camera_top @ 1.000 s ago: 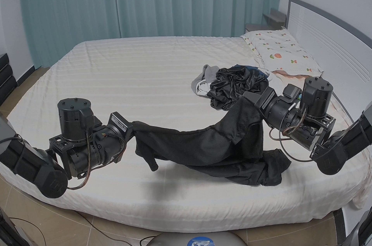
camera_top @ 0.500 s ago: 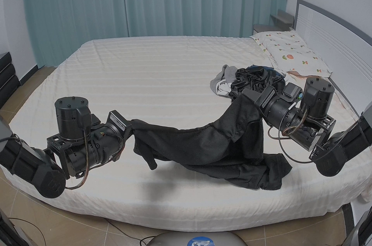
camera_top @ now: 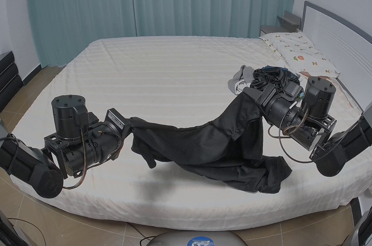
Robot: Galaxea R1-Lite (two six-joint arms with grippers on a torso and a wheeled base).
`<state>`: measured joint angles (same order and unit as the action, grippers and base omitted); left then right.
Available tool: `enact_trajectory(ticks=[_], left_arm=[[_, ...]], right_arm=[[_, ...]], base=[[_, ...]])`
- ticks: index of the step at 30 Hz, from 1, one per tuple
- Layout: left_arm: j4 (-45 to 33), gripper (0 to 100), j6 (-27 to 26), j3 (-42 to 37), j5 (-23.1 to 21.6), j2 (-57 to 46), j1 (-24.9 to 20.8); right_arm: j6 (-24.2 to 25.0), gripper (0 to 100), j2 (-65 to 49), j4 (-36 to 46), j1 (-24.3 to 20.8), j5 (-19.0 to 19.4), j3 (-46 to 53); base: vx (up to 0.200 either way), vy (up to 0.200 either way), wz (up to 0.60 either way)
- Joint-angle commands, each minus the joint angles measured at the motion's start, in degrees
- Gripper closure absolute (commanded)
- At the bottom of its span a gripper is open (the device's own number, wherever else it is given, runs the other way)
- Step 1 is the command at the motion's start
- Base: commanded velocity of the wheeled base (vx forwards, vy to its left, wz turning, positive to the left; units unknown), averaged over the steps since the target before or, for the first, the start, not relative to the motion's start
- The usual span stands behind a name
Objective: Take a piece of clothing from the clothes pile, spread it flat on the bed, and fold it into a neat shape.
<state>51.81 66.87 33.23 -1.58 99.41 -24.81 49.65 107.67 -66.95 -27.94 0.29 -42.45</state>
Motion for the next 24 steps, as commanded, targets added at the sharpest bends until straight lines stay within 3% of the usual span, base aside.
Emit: enact_trajectory(ticks=[1,9,18,24], left_arm=[[0.0,100,0.0,0.0,0.0,-0.1,-0.1],[0.0,100,0.0,0.1,-0.1,0.3,0.1],[-0.1,100,-1.1,0.2,-0.4,0.7,0.3],[-4.6,100,-2.2,-1.3,-0.4,-0.6,-2.0]], right_arm=[[-0.1,100,0.0,0.0,0.0,0.0,0.0],[-0.1,100,0.4,0.1,0.4,0.0,-0.2],[-0.7,100,-0.3,1.1,1.2,0.0,0.3],[-0.6,100,-4.5,0.4,1.0,0.1,9.6]], base=[[0.0,0.2,0.0],[0.0,0.2,0.0],[0.0,0.0,0.0],[-0.2,0.0,0.0]])
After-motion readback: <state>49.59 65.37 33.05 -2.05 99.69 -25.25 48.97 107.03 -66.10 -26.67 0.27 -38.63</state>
